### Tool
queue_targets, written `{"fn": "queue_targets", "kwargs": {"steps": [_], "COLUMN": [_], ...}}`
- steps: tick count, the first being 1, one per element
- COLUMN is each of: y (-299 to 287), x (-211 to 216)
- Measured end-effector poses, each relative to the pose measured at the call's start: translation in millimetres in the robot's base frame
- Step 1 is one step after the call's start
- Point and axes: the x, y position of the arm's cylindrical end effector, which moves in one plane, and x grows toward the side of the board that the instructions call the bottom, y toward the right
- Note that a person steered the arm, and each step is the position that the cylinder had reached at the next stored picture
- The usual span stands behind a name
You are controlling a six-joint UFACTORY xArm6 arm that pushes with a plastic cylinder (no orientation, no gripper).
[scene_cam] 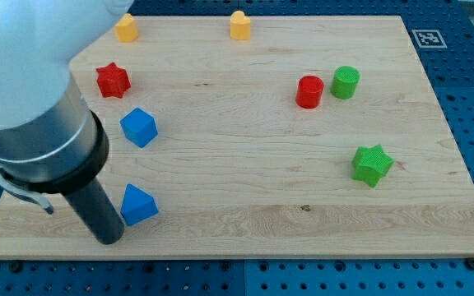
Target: Move the blue triangle to the left side of the green star
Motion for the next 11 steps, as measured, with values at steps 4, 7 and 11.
{"fn": "queue_targets", "kwargs": {"steps": [4,7,11], "y": [18,29,53], "x": [-38,-58,-62]}}
